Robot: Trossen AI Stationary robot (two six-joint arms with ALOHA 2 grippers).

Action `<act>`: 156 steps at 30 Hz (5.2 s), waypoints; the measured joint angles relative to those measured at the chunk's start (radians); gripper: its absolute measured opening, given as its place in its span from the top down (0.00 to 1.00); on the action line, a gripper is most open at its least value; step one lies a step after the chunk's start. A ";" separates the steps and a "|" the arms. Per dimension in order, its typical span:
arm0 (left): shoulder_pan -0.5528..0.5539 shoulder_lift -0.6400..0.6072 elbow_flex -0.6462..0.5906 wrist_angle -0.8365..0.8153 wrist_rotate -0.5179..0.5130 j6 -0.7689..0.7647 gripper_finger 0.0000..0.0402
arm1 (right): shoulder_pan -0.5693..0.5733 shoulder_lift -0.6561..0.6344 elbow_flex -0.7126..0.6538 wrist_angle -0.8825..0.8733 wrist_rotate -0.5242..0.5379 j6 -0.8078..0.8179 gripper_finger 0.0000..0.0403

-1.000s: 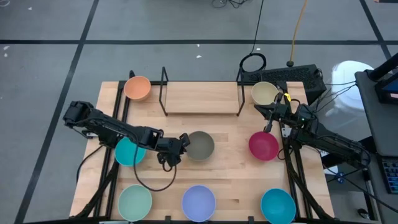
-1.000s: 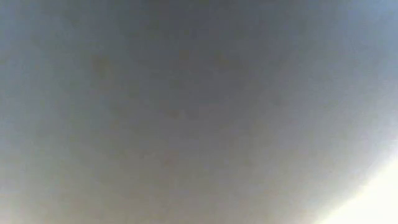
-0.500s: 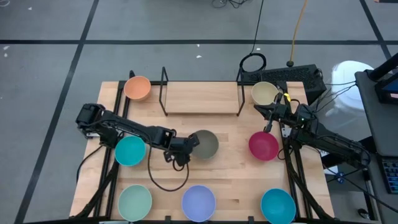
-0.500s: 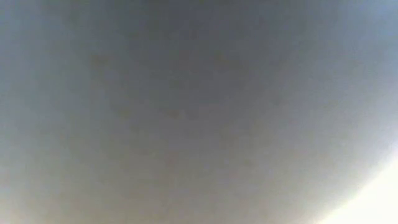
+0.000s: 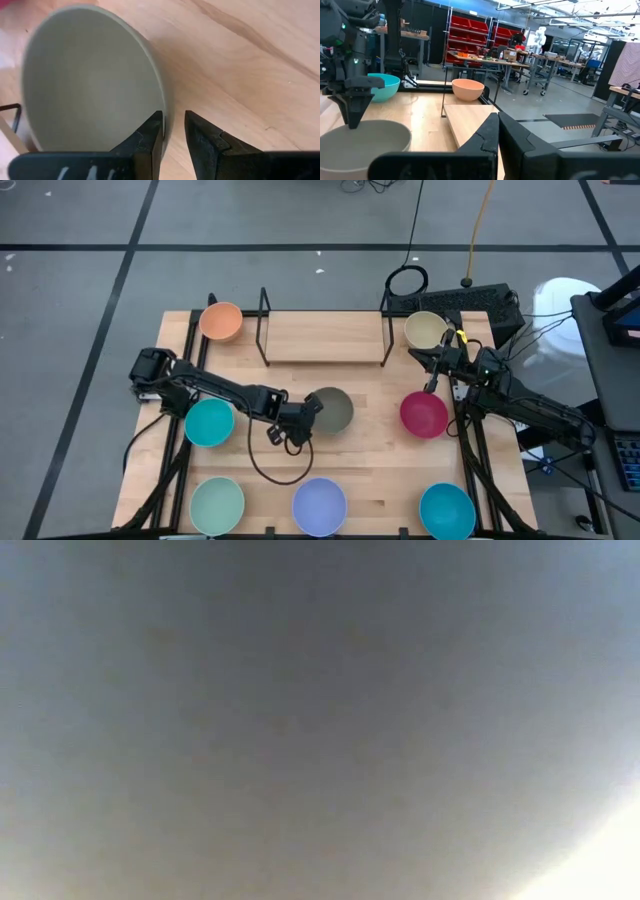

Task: Place and stack bowls onto a shelf
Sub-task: Put the gray bowl on the shelf, then put the pink bowl on the shelf

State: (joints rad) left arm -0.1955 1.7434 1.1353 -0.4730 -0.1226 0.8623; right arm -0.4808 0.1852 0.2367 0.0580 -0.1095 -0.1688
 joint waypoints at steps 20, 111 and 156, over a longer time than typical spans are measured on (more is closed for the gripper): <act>0.034 0.014 0.000 0.059 0.076 -0.115 0.78 | 0.000 0.000 0.000 -0.003 0.000 0.000 1.00; 0.558 0.041 0.431 -0.367 0.017 -0.921 0.72 | 0.000 0.000 0.000 -0.002 0.003 -0.011 1.00; 0.428 -0.233 0.830 -0.783 -0.002 -0.949 0.72 | 0.000 0.000 0.231 -0.296 0.002 0.068 1.00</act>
State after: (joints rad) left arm 0.2321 1.5104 1.9654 -1.2559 -0.1251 -0.0867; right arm -0.4808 0.1848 0.4678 -0.2384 -0.1071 -0.1009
